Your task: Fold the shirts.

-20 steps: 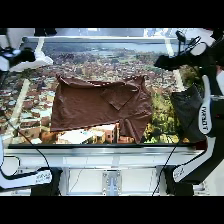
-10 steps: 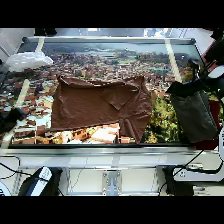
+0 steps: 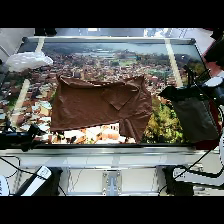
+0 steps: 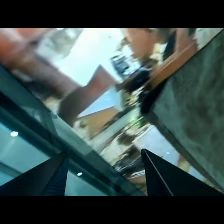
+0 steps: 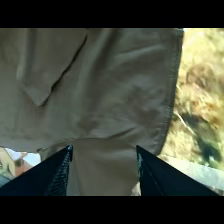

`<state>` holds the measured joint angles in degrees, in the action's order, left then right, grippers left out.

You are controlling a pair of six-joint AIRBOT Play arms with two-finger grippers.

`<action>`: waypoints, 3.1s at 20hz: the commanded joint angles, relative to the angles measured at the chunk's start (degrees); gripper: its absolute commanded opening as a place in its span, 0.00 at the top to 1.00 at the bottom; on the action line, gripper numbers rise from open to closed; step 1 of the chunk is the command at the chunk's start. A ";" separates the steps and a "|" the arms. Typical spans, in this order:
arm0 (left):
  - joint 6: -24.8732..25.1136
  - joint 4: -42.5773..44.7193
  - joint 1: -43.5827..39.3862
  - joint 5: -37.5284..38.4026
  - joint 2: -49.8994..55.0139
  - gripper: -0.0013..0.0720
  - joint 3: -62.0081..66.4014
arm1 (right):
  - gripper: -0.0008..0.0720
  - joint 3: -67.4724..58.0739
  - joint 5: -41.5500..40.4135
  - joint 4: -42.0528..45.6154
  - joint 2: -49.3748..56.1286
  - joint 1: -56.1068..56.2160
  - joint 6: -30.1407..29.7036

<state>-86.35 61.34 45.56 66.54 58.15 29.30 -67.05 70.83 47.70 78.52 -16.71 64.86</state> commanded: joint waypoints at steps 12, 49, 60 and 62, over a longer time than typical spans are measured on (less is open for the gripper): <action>6.25 -18.67 -11.02 -14.62 12.44 0.33 -0.46 | 0.38 0.24 3.19 -7.41 -0.15 -0.04 -1.20; 19.37 -19.85 -11.37 -10.32 -4.07 0.97 10.99 | 0.97 6.73 -6.34 -10.40 -3.10 9.55 0.26; 24.26 -20.35 9.57 -5.77 -34.51 0.97 45.13 | 0.97 -20.33 -0.33 6.99 -44.00 9.55 9.16; 24.30 -22.45 9.38 -3.50 -29.79 0.97 53.20 | 0.97 -26.64 -0.20 11.19 -42.62 9.55 9.27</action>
<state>-62.37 40.51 52.64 61.21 26.22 72.07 -85.45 71.48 52.25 38.09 -7.18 72.40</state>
